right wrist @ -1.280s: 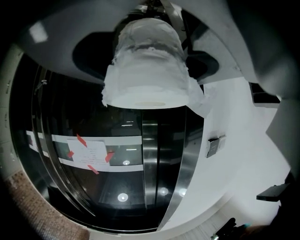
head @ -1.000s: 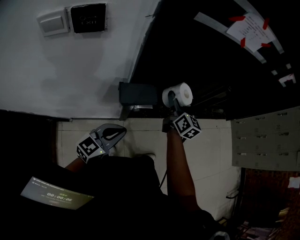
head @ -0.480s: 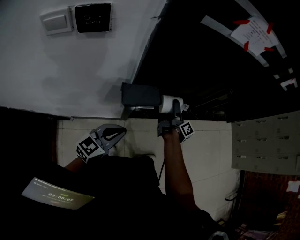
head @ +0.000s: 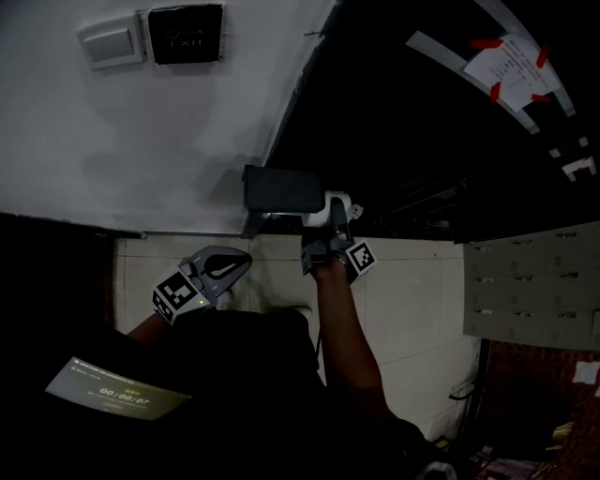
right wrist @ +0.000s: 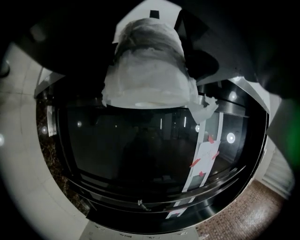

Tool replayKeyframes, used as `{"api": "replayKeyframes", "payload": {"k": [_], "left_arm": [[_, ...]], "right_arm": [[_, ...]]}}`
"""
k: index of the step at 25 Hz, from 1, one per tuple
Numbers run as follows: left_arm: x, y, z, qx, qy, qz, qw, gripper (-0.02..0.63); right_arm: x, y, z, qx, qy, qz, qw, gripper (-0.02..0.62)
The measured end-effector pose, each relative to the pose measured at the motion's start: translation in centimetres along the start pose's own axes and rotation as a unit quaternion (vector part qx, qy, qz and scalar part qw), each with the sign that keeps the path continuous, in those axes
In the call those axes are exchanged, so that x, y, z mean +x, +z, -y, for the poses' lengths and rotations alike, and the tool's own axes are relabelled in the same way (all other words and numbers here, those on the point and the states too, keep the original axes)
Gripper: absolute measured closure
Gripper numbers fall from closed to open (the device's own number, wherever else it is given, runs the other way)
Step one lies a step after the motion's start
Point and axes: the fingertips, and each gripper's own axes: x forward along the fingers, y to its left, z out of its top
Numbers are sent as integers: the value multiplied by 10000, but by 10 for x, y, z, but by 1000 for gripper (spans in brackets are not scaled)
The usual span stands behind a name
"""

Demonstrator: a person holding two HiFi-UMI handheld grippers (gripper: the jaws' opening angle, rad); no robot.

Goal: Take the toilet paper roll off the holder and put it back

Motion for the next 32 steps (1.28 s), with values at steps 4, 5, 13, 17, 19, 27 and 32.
{"api": "replayKeyframes", "payload": {"k": [4, 5, 13, 17, 19, 27, 32], "left_arm": [[-1, -1, -1, 0, 20, 8, 10000, 603], [-1, -2, -1, 8, 28, 7, 10000, 603], [-9, -4, -6, -9, 91, 20, 10000, 603], [-13, -4, -7, -1, 106, 40, 9999, 603], [-15, -4, -8, 2, 112, 36, 9999, 603], [-18, -7, -11, -22, 161, 59, 9999, 603], [-17, -4, -9, -31, 112, 86, 9999, 603]], "right_arm": [[3, -21, -2, 18, 35, -228, 9997, 153], [4, -28, -2, 17, 31, -287, 9996, 153], [13, -98, -2, 119, -84, -571, 9983, 153], [15, -129, -1, 252, -138, -648, 9975, 153], [17, -135, 0, 294, -136, -643, 9974, 152], [9, -135, -2, -1, 20, -977, 9952, 149], [-11, -137, -5, -24, 115, -1128, 9935, 147]]}}
